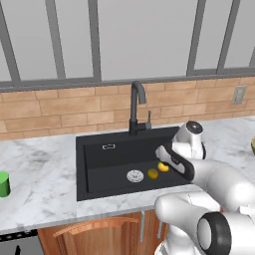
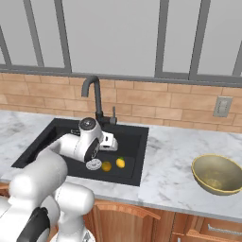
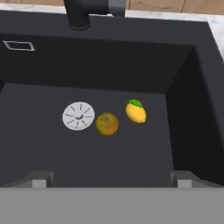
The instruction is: Remove the lemon and orange from the sink. Then move the bowl and cup from the counter to the sink for washing.
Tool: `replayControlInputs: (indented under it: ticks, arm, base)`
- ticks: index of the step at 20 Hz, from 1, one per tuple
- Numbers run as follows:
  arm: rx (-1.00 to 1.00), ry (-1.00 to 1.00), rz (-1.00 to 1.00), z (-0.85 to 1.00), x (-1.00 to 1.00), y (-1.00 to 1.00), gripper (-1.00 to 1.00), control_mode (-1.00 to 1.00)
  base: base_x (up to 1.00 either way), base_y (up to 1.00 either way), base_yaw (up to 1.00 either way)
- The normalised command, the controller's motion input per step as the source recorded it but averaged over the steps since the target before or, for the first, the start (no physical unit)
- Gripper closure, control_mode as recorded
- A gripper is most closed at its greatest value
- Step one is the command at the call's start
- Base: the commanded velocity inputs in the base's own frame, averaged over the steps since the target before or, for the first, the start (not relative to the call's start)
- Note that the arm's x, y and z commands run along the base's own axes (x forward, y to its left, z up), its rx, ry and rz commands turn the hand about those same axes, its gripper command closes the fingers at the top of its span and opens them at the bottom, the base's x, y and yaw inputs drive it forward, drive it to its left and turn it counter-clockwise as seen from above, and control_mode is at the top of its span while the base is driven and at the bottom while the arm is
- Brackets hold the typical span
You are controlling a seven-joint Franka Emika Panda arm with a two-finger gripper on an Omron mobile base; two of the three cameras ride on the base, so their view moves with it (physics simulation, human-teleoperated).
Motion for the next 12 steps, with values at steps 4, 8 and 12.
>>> replayControlInputs:
  ticks: [4,8,12]
  arm:
    - [0.04,-0.02,-0.02,-0.22,0.10,0.04,-1.00,-1.00]
    - [0.05,0.00,-0.02,-0.23,0.11,0.05,-1.00,-1.00]
    - [0.04,0.00,-0.03,-0.25,0.11,0.05,-1.00,-1.00]
  base:
    - [0.00,0.00,0.00]
    - [0.00,0.00,0.00]
    - [0.00,0.00,0.00]
